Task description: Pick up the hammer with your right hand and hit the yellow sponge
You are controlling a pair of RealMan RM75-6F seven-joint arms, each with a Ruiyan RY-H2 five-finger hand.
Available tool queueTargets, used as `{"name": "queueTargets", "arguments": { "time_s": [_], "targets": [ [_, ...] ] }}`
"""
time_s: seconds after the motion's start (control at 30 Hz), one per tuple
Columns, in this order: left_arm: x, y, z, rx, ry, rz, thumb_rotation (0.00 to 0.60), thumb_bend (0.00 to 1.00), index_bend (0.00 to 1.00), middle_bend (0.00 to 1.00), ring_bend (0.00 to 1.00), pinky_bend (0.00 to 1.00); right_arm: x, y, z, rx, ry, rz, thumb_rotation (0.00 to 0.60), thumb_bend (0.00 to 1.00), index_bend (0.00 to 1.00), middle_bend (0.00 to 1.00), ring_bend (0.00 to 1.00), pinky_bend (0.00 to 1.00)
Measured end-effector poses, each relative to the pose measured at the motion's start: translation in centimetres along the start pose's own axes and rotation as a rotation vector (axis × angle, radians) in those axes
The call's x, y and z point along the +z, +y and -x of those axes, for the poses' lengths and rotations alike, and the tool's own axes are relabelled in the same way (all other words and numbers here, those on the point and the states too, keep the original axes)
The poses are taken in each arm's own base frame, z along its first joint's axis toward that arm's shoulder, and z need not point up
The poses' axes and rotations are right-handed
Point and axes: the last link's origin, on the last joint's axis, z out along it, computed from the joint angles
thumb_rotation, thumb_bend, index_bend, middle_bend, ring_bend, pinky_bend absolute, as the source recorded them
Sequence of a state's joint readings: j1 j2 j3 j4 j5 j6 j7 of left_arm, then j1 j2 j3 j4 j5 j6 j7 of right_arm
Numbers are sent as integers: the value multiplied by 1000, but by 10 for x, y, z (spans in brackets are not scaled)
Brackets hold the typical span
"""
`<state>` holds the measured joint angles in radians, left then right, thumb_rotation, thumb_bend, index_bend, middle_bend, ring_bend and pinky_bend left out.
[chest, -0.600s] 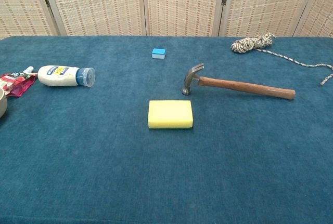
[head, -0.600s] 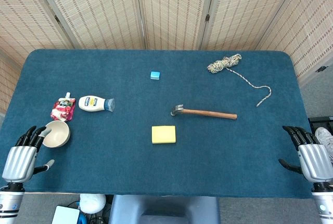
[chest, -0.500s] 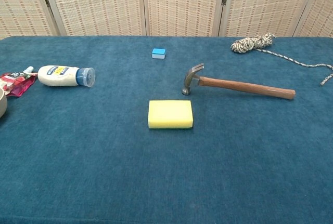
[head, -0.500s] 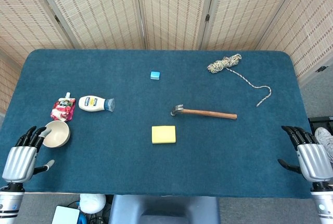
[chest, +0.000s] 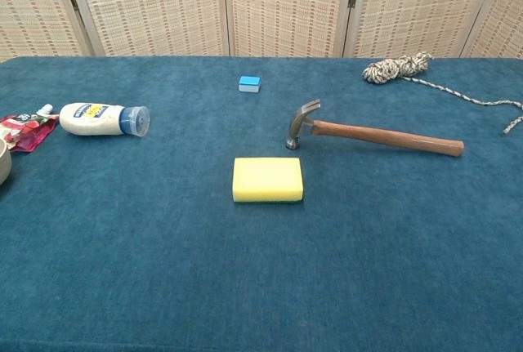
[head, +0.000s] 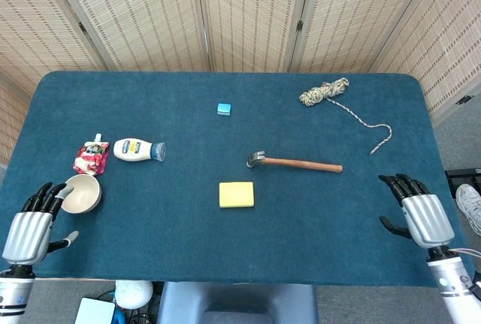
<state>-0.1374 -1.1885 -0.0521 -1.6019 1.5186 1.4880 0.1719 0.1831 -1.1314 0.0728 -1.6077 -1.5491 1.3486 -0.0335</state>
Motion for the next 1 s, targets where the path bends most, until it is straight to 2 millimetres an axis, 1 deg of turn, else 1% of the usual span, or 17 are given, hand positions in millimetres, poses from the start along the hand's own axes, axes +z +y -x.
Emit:
{"name": "queueTargets", "arguments": {
  "time_s": [0.17, 0.3, 0.47, 0.57, 0.63, 0.73, 0.8, 0.9, 1.0],
  "targets": [
    [-4, -6, 0, -5, 4, -16, 600, 105, 185, 182, 109, 245, 32, -22, 8, 4, -52, -68, 600, 303, 211, 293, 200, 273],
    [-7, -9, 0, -4, 0, -26, 600, 105, 185, 182, 109, 245, 63, -48, 16, 15, -90, -128, 600, 300, 211, 290, 200, 273],
    [-9, -12, 1, 0, -5, -34, 600, 105, 186, 182, 109, 246, 88, -68, 23, 27, -115, -165, 600, 283, 225, 289, 200, 273],
    [-10, -13, 2, 1, -9, -38, 600, 105, 186, 182, 109, 246, 113, -85, 31, 33, -137, -186, 600, 294, 227, 289, 200, 273],
    [-10, -14, 3, 2, -15, -39, 600, 105, 187, 182, 109, 245, 134, -98, 36, 34, -147, -194, 600, 327, 227, 289, 200, 273],
    [-11, -15, 4, 3, -21, -42, 600, 105, 187, 182, 109, 245, 159, -109, 44, 29, -150, -186, 600, 378, 228, 289, 200, 273],
    [-11, -16, 5, 3, -25, -44, 600, 105, 187, 182, 109, 245, 173, -116, 51, 28, -153, -174, 600, 380, 227, 289, 200, 273],
    [-11, -17, 5, 5, -29, -45, 600, 105, 188, 182, 109, 245, 189, -125, 61, 27, -169, -160, 600, 381, 228, 289, 200, 273],
    [-12, -18, 5, 3, -28, -47, 600, 105, 188, 182, 109, 245, 201, -136, 72, 30, -196, -155, 600, 381, 231, 289, 200, 273]
  ]
}}
